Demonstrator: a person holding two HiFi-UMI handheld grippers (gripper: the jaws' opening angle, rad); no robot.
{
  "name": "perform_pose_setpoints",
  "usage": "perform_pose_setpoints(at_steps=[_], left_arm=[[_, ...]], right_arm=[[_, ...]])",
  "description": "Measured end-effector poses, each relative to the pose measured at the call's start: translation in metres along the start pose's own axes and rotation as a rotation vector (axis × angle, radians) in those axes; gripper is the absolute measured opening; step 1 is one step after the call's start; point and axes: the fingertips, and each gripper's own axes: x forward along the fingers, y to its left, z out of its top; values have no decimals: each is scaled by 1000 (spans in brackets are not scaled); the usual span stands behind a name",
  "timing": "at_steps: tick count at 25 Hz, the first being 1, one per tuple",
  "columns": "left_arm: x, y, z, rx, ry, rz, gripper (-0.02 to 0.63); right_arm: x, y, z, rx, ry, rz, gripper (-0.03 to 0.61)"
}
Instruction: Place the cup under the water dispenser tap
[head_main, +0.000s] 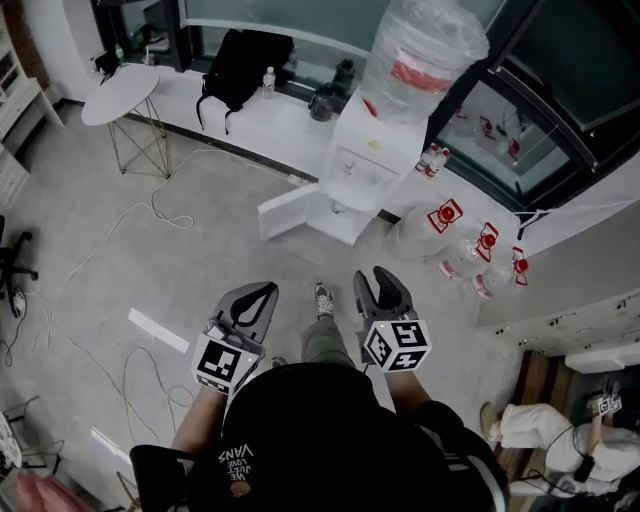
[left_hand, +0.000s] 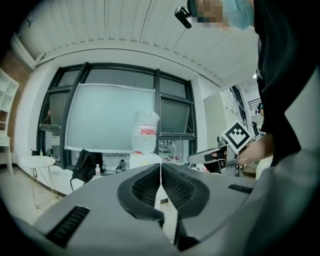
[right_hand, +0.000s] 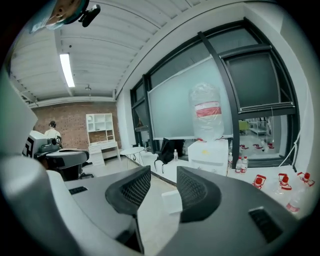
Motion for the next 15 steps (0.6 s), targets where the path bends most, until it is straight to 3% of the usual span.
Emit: perform_pose_setpoints(at_steps=[8,15], left_arm=[[55,71,-1,-26,-45,117,20],[139,133,-42,-124,-4,186,20]], right_arm=[[106,-30,24,-86,2,64,144],[216,-76,5,-133,96,115,144]])
